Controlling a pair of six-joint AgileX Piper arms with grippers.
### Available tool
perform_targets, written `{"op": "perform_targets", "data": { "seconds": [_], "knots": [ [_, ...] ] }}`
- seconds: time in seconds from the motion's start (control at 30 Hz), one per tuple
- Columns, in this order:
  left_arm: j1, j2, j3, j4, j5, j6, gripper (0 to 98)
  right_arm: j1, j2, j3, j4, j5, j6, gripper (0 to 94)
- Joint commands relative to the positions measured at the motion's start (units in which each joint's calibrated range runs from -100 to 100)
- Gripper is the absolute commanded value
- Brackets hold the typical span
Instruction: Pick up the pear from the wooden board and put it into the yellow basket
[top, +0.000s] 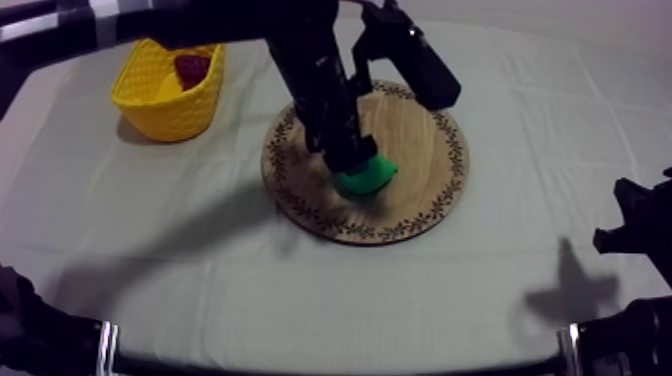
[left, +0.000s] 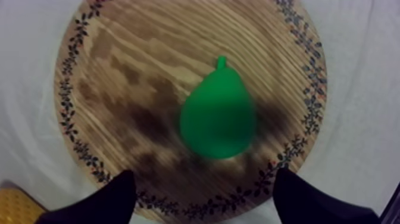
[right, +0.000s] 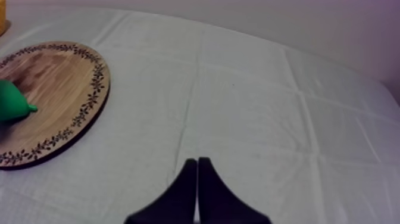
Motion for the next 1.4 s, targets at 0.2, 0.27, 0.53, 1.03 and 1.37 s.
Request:
{"op": "perform_targets", "data": {
  "seconds": [0.2, 0.27, 0.53, 1.03, 1.37],
  "knots": [
    [0.16, 6.11, -2.11, 0.33, -2.72, -0.72, 84.3, 0.0, -0.05, 0.05, 0.02, 0.01, 0.03, 0.5],
    [0.06, 7.47, -3.04, 0.5, -2.96, -1.13, 84.2, 0.0, -0.05, 0.05, 0.02, 0.01, 0.03, 0.5],
    [0.01, 12.04, -7.05, 1.16, -3.29, -2.29, 82.6, 0.0, -0.05, 0.05, 0.02, 0.01, 0.03, 0.5],
    [0.33, 17.17, -9.7, 2.17, -3.57, -2.79, 69.9, 0.0, -0.05, 0.05, 0.02, 0.01, 0.03, 0.5],
    [-0.62, 16.55, -10.22, 3.38, -5.72, -3.2, 51.9, 0.0, -0.05, 0.05, 0.02, 0.01, 0.03, 0.5]
  ]
}}
